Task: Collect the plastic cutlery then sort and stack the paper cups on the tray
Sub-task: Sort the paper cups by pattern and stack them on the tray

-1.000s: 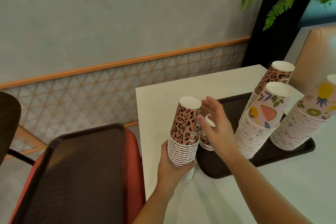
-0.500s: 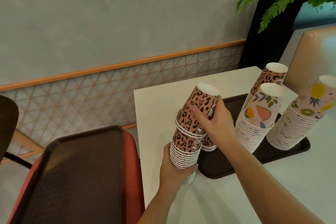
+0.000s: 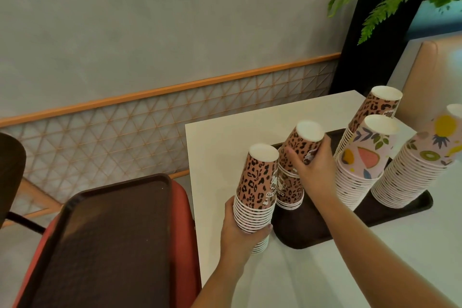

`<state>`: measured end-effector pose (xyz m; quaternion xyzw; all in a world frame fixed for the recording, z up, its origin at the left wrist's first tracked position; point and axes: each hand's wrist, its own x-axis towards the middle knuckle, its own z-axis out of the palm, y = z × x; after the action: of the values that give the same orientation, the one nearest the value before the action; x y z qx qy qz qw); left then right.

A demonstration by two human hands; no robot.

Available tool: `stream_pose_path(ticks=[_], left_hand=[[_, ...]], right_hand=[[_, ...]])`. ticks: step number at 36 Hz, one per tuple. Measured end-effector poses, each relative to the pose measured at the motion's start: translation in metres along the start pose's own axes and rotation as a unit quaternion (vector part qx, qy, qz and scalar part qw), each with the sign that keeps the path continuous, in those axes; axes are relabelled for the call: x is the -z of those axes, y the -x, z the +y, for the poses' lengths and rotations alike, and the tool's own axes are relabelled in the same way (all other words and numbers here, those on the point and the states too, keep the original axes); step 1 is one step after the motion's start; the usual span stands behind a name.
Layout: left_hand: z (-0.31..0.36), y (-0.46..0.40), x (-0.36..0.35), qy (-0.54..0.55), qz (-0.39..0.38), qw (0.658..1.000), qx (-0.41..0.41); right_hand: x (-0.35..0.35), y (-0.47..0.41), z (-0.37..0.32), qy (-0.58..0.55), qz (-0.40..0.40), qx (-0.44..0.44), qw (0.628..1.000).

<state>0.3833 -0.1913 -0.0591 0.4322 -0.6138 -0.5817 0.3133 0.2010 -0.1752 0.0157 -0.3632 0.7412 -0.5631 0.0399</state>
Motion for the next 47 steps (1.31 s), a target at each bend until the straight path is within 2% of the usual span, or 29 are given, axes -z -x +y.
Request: stream_pose_path(ticks=[5, 8, 11, 14, 17, 20, 26, 36, 42, 45, 47], left_hand=[[0.002, 0.000, 0.000, -0.003, 0.002, 1.000, 0.000], [0.001, 0.000, 0.000, -0.001, 0.004, 1.000, -0.004], [0.002, 0.000, 0.000, 0.000, 0.008, 1.000, -0.007], [0.002, -0.001, -0.002, -0.002, 0.010, 1.000, -0.012], [0.004, -0.001, -0.003, 0.004, 0.006, 1.000, -0.009], [0.004, -0.001, -0.005, 0.004, 0.006, 1.000, -0.009], [0.005, 0.000, -0.007, -0.003, -0.001, 1.000, -0.006], [-0.001, 0.003, -0.007, 0.016, -0.007, 1.000, 0.007], [0.000, 0.002, -0.006, 0.013, 0.001, 1.000, 0.005], [0.001, 0.001, -0.006, 0.010, 0.003, 1.000, 0.002], [0.003, 0.000, -0.006, 0.006, 0.004, 1.000, 0.002]], right_hand=[[-0.005, 0.008, 0.018, 0.010, -0.055, -0.043, 0.997], [-0.005, 0.013, 0.011, 0.029, -0.034, -0.019, 0.999], [-0.003, 0.019, -0.009, -0.025, -0.026, 0.028, 0.999], [-0.001, 0.028, -0.030, -0.071, -0.128, 0.053, 0.988], [-0.002, 0.036, -0.038, -0.067, -0.236, 0.032, 0.969], [-0.006, 0.041, -0.036, -0.042, -0.257, 0.014, 0.966], [-0.004, 0.039, -0.037, -0.049, -0.219, 0.004, 0.975], [0.009, 0.015, -0.051, -0.091, -0.101, 0.017, 0.991], [0.021, -0.007, -0.056, -0.147, 0.023, 0.018, 0.989], [0.024, -0.015, -0.051, -0.128, 0.071, 0.031, 0.989], [0.022, -0.017, -0.044, -0.087, 0.073, 0.040, 0.993]])
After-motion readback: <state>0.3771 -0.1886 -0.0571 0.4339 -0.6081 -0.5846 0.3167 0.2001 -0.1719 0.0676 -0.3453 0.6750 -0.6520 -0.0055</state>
